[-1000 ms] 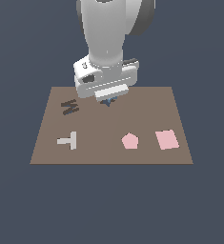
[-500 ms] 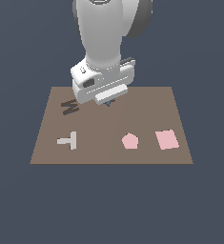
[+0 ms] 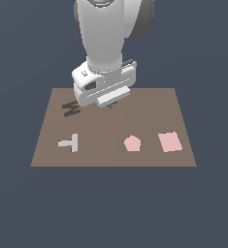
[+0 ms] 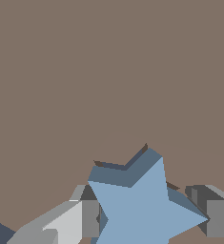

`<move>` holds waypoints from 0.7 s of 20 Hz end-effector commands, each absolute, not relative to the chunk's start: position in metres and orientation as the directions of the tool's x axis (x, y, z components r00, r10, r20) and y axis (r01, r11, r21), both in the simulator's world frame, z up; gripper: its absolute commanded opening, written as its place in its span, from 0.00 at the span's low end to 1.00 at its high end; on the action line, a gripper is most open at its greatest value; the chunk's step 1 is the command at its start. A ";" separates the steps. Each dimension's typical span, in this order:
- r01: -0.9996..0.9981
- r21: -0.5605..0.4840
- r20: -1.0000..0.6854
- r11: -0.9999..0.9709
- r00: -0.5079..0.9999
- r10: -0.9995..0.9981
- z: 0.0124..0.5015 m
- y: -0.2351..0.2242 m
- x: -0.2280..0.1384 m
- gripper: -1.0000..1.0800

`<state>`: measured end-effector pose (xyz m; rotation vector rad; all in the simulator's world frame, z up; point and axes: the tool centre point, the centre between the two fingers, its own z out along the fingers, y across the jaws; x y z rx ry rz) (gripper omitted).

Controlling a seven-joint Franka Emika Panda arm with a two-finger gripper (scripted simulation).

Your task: Insert a designated object into the corresponding slot on a board.

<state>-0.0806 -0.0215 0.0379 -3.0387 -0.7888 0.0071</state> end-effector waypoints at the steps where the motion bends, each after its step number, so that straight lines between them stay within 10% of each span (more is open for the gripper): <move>1: 0.488 -0.004 -0.004 -0.873 0.873 0.488 0.033 -0.021 -0.081 0.00; 4: 0.489 -0.003 -0.004 -0.872 0.872 0.489 0.030 -0.021 -0.081 0.00; 5: 0.489 -0.003 -0.004 -0.872 0.872 0.489 0.030 -0.021 -0.081 0.96; 14: 0.489 -0.003 -0.004 -0.872 0.872 0.489 0.030 -0.021 -0.081 0.96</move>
